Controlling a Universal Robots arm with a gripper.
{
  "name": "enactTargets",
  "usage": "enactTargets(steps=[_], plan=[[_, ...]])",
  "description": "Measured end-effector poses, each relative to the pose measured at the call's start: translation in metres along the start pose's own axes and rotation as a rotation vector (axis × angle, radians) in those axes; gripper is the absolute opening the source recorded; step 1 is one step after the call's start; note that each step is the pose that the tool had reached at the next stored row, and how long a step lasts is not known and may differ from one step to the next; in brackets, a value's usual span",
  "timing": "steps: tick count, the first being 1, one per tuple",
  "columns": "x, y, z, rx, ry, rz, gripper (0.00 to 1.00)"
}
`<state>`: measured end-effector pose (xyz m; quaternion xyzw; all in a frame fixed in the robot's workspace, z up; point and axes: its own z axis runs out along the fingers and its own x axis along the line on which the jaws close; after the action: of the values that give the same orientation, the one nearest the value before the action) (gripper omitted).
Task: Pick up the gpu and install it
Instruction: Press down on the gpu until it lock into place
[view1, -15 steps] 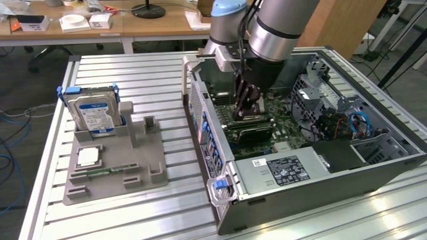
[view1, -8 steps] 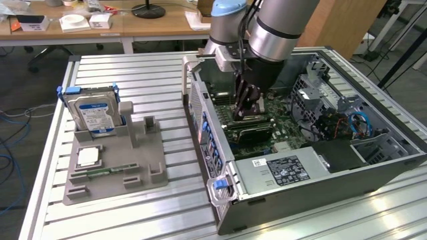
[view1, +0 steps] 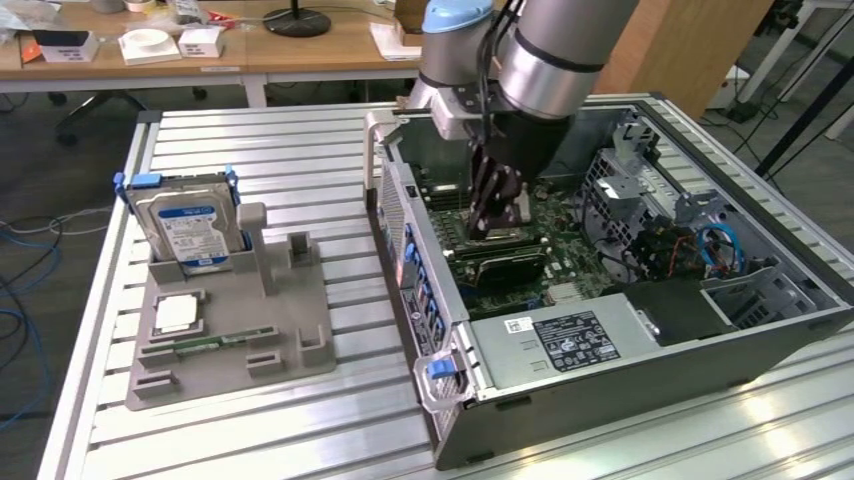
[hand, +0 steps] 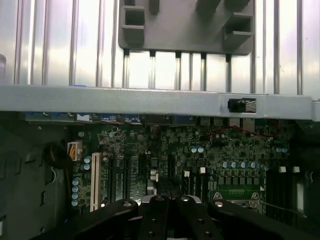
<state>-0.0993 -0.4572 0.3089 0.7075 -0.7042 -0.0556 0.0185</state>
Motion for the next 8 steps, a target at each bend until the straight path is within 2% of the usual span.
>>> enactTargets(steps=[2,8], plan=[[-0.0005,0.0009,-0.0087,0.0,-0.0001,0.0,0.11],[-0.0015,0.0017,-0.0108,0.0023,-0.0002,0.029,0.11]])
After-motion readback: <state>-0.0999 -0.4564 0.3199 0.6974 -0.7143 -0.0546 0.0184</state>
